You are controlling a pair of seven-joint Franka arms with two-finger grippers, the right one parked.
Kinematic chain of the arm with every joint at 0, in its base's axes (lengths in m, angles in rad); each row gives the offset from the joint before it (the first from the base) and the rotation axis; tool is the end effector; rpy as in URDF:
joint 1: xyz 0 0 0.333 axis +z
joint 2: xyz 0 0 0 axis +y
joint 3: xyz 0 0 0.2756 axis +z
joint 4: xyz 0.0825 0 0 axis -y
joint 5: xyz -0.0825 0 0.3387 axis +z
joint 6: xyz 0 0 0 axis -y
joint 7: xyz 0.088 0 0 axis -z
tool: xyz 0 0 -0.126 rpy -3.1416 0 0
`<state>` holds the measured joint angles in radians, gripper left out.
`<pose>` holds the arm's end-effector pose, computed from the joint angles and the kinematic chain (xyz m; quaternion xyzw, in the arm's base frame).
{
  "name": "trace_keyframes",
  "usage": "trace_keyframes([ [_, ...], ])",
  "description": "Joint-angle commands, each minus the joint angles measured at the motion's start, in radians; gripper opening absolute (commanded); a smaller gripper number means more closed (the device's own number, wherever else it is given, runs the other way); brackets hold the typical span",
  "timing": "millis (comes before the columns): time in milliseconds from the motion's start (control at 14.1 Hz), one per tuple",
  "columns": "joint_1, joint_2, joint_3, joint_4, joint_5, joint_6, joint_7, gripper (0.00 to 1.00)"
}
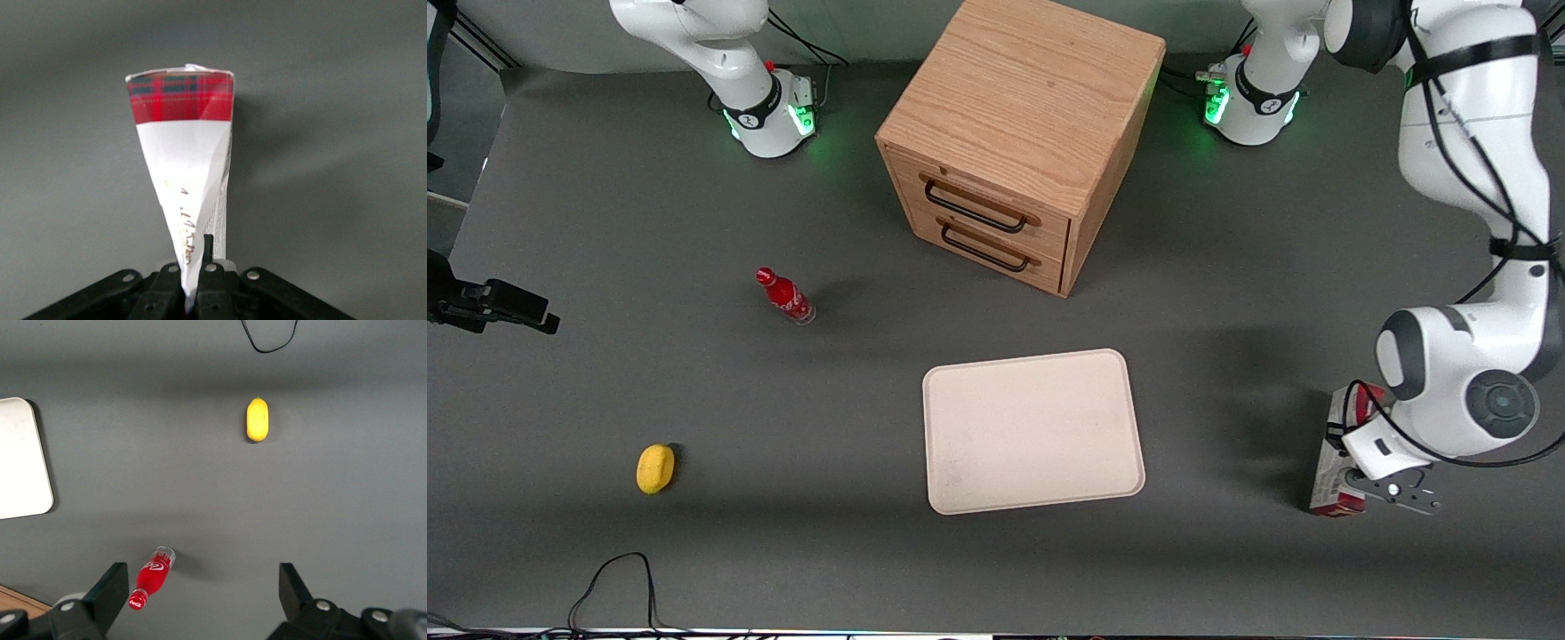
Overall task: Place red cookie box on tray
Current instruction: 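Lift the cookie box and carry it over the white tray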
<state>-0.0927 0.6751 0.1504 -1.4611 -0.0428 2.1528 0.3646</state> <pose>0.6570 0.0205 0.2640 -0.9870 0.1580 -0.0058 0.0306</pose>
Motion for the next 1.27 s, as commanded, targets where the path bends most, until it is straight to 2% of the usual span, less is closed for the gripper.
trace_keyframes([
  [0, -0.054, -0.123, 0.047, 0.06, -0.023, -0.213, -0.123, 0.0],
  [283, -0.139, -0.083, 0.087, 0.365, -0.087, -0.531, -0.444, 0.0],
  [424, -0.168, -0.066, 0.08, 0.459, -0.117, -0.64, -0.576, 0.0],
  [636, -0.232, -0.026, 0.072, 0.511, -0.181, -0.671, -0.717, 0.0],
  [778, -0.274, 0.032, 0.022, 0.566, -0.183, -0.657, -0.806, 0.0],
  [990, -0.337, 0.11, -0.038, 0.567, -0.151, -0.544, -0.903, 0.0],
  [1202, -0.366, 0.156, -0.125, 0.49, 0.013, -0.429, -0.966, 0.0],
])
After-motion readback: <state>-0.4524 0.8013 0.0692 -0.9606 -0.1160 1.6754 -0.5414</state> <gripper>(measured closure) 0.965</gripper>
